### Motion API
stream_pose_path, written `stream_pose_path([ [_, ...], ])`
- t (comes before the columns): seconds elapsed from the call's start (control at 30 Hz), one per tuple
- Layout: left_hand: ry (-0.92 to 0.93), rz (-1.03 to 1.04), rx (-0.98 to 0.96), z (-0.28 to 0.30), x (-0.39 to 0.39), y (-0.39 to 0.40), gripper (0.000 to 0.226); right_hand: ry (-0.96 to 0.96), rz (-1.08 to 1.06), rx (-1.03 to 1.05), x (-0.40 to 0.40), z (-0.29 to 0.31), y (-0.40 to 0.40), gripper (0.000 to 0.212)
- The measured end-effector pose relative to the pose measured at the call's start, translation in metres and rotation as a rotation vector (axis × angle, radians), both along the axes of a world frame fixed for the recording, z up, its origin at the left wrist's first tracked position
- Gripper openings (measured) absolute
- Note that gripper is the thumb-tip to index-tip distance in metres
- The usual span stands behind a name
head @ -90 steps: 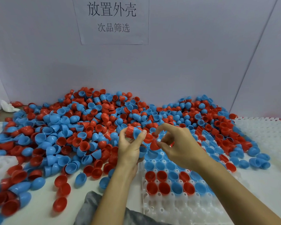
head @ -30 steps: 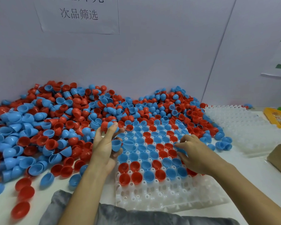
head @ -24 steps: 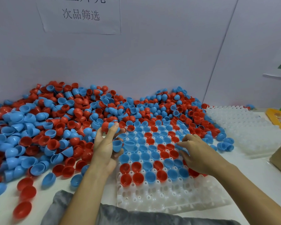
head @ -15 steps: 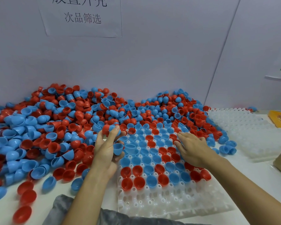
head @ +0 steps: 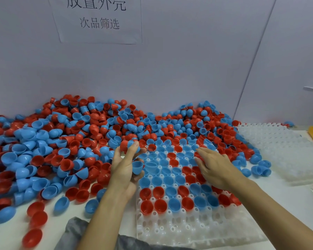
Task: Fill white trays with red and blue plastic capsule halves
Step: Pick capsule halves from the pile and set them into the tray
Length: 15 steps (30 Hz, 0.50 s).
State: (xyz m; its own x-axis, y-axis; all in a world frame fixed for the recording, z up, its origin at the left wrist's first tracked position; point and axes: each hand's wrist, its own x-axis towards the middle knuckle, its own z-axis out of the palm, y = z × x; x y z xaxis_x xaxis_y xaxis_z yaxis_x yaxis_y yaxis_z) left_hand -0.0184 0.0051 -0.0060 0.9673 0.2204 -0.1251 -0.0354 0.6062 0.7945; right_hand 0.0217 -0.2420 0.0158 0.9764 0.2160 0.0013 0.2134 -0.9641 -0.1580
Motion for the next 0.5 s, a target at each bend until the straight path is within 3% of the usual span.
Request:
stream_pose_path([
  [0.1,-0.005,0.001,0.002,0.001,0.0,-0.001,0.06,-0.046,0.106,0.31,-0.013,0.011,0.029,0.044],
  [0.2,-0.025,0.002,-0.005,0.003,0.0,-0.001,0.058,-0.029,0.211,0.652,-0.028,0.023,0.067,0.02],
  [0.33,-0.029,0.064,0.029,0.004,-0.002,-0.001,0.046,-0.081,0.282,0.607,-0.037,0.034,0.101,0.005],
  [0.4,-0.024,0.131,0.073,0.003,0.0,-0.001,0.033,-0.083,0.254,0.551,-0.038,0.034,0.11,0.017],
  [0.5,-0.067,0.214,0.201,0.0,0.0,-0.002,0.04,0.058,0.19,0.578,-0.035,0.031,0.118,0.048],
])
